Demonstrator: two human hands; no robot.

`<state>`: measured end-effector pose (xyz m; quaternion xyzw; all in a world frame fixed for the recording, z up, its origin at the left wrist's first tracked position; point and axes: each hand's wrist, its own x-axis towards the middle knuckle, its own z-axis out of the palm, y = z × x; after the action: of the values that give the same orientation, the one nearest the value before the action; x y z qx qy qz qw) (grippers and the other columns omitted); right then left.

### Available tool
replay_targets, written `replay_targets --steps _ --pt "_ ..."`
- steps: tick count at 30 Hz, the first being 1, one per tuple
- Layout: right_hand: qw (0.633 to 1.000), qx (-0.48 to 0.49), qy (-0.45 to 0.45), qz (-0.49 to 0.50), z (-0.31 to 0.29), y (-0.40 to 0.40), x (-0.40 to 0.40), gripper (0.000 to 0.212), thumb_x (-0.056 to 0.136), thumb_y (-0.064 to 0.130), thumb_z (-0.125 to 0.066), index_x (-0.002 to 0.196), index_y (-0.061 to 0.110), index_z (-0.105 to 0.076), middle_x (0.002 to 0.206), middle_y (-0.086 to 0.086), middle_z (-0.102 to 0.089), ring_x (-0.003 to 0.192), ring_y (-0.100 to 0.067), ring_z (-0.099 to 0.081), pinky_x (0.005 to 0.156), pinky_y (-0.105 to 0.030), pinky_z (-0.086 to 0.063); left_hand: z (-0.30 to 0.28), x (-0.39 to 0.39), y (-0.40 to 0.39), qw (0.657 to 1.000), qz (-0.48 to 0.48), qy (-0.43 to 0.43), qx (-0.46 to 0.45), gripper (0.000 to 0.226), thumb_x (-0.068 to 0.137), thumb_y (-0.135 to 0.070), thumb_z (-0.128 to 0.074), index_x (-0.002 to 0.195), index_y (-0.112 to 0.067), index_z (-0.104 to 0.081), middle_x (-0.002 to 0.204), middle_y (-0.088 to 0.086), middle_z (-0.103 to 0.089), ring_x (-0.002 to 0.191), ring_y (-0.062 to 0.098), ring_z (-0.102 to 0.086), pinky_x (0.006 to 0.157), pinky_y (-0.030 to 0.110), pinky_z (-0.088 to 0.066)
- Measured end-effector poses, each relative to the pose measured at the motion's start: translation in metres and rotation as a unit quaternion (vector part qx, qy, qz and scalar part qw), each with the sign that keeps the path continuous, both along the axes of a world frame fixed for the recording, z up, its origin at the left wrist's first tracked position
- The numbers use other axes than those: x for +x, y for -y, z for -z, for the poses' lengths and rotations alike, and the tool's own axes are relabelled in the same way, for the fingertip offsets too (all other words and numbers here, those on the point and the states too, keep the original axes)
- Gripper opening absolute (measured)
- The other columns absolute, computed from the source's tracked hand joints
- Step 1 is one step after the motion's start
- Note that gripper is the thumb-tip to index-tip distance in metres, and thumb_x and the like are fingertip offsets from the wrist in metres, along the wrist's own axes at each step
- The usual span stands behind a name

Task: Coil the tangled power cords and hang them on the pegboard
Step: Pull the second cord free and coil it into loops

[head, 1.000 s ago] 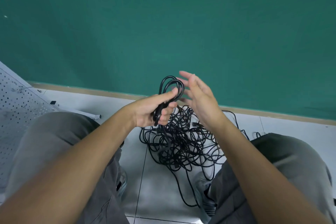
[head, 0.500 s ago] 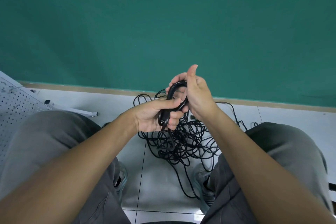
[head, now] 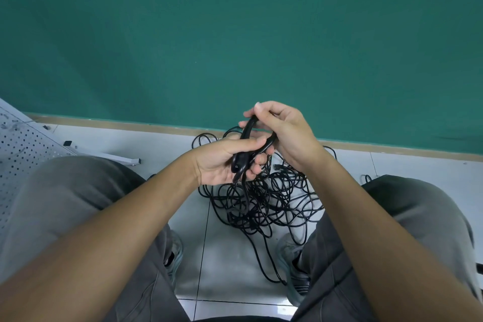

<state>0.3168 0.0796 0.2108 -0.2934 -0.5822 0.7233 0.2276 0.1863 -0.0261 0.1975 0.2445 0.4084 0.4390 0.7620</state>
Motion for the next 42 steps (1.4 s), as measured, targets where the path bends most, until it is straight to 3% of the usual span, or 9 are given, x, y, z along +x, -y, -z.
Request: replay_targets --steps 6,11,21,25,32,34,36,39,42 --pt "0.998 0.031 -0.013 -0.052 0.000 -0.006 0.006 0.022 0.101 0.011 -0.060 0.120 0.002 -0.067 0.126 -0.014 -0.071 0.114 -0.030 -0.071 0.096 -0.038 -0.058 0.000 -0.003 0.000 1.000 0.004 -0.016 0.001 0.029 0.091 -0.033 -0.059 0.104 -0.007 -0.066 0.070 -0.004 -0.060 0.058 0.007 -0.059 0.055 0.018 -0.051" --pt "0.993 0.095 0.051 -0.044 -0.004 -0.009 0.009 0.021 0.105 0.013 -0.054 0.120 0.006 -0.068 0.120 -0.007 -0.075 0.090 -0.019 -0.076 0.052 -0.025 -0.048 0.001 -0.007 -0.002 1.000 0.005 0.001 -0.009 0.042 0.092 -0.035 -0.061 0.122 -0.004 -0.064 0.078 0.002 -0.064 0.061 0.009 -0.063 0.056 0.018 -0.054" --pt "0.989 0.111 0.055 -0.079 -0.002 -0.011 0.009 0.019 0.106 0.009 -0.051 0.108 0.001 -0.067 0.098 -0.031 -0.073 0.073 -0.026 -0.077 0.069 -0.026 -0.060 0.003 -0.007 -0.003 0.999 0.013 -0.023 -0.042 0.039 0.092 -0.038 -0.064 0.111 -0.005 -0.073 0.102 0.013 -0.061 0.078 0.018 -0.066 0.065 0.022 -0.058" --pt "0.989 0.120 0.055 -0.064 0.000 -0.012 0.008 0.022 0.106 0.008 -0.050 0.111 -0.006 -0.066 0.096 -0.027 -0.073 0.072 -0.023 -0.076 0.071 -0.025 -0.058 0.004 -0.004 -0.005 0.999 0.016 -0.010 -0.044 0.066 0.092 -0.041 -0.065 0.145 -0.005 -0.050 0.096 0.011 -0.055 0.079 0.020 -0.065 0.074 0.027 -0.058" --pt "0.999 0.024 0.016 -0.045 0.008 -0.005 0.001 0.037 0.110 0.032 -0.040 0.129 0.007 -0.060 0.119 -0.015 -0.071 0.103 -0.034 -0.071 0.092 -0.039 -0.059 -0.003 0.000 -0.004 0.998 -0.006 -0.053 -0.036 0.031 0.103 -0.042 -0.051 0.084 -0.018 -0.052 0.063 -0.005 -0.053 0.075 0.018 -0.070 0.068 0.024 -0.058" --pt "0.997 -0.035 0.032 -0.068 0.011 0.003 -0.002 0.060 0.107 0.052 -0.033 0.130 0.002 -0.055 0.090 -0.007 -0.063 0.076 -0.024 -0.066 0.072 -0.034 -0.059 -0.003 -0.003 -0.006 0.998 -0.052 -0.034 -0.019 0.030 0.099 -0.043 -0.054 0.080 -0.019 -0.051 0.061 -0.007 -0.053 0.069 0.015 -0.067 0.063 0.023 -0.056" --pt "0.991 -0.069 0.055 -0.101 0.018 0.011 -0.005 0.084 0.101 0.066 -0.022 0.139 -0.004 -0.047 0.078 0.003 -0.053 0.072 -0.016 -0.054 0.076 -0.035 -0.057 -0.003 -0.008 -0.009 0.993 -0.114 -0.011 -0.007 0.030 0.097 -0.043 -0.057 0.079 -0.020 -0.053 0.061 -0.008 -0.053 0.064 0.013 -0.062 0.060 0.023 -0.054" --pt "0.982 -0.072 0.082 -0.153 0.025 0.023 -0.007 0.094 0.094 0.073 -0.006 0.146 0.006 -0.046 0.101 0.006 -0.066 0.105 -0.017 -0.064 0.111 -0.047 -0.047 -0.003 -0.018 -0.015 0.975 -0.222 0.012 -0.009 0.032 0.103 -0.041 -0.055 0.079 -0.020 -0.055 0.062 -0.008 -0.055 0.062 0.011 -0.064 0.058 0.021 -0.054" --pt "0.971 -0.046 0.127 -0.199 0.027 0.034 -0.006 0.106 0.084 0.079 -0.002 0.142 0.006 -0.052 0.121 -0.012 -0.073 0.108 -0.026 -0.071 0.109 -0.045 -0.048 -0.004 -0.028 -0.019 0.942 -0.332 0.044 -0.008 0.034 0.104 -0.037 -0.057 0.076 -0.019 -0.053 0.063 -0.006 -0.057 0.061 0.010 -0.064 0.055 0.021 -0.053"
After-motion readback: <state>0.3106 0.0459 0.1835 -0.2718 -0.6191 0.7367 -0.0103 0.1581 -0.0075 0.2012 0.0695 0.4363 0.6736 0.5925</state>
